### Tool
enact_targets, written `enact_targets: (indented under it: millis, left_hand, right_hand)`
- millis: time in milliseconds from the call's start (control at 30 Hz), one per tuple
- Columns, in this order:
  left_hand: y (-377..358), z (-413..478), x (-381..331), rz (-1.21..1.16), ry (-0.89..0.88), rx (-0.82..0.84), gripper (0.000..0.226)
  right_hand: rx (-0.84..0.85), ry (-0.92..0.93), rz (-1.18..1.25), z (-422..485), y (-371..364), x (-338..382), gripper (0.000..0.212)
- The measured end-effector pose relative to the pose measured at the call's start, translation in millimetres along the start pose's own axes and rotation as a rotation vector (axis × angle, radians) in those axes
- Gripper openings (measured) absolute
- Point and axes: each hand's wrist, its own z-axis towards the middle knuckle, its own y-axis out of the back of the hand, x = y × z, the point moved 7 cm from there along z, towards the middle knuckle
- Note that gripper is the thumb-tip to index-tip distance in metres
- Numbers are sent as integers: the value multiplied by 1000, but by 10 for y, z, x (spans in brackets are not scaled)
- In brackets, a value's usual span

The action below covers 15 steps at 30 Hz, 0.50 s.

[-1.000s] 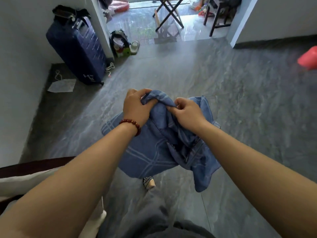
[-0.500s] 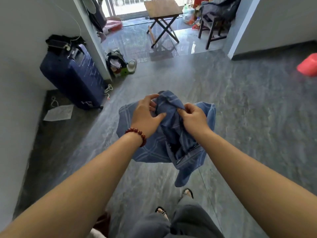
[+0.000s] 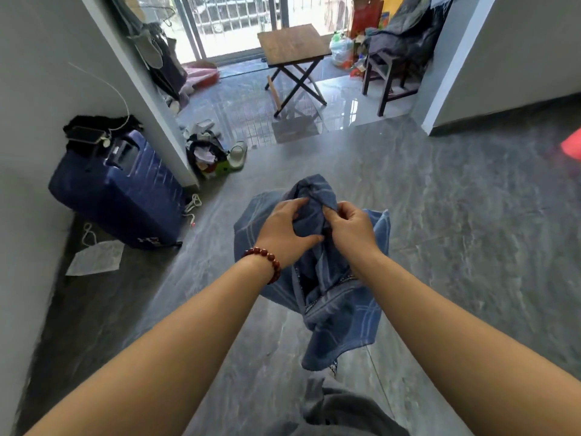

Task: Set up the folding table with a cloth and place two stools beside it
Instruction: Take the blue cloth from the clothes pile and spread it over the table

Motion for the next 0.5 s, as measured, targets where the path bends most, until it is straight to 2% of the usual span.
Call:
enact_targets:
  millis: [367, 500]
  left_hand:
    - [116, 1552, -379, 76, -34, -96, 84]
    - [134, 2100, -462, 78, -92, -145, 62]
  right_hand:
    - [-14, 12, 202, 1488, 92, 648, 14]
    - [24, 0, 265, 1980, 84, 752, 12]
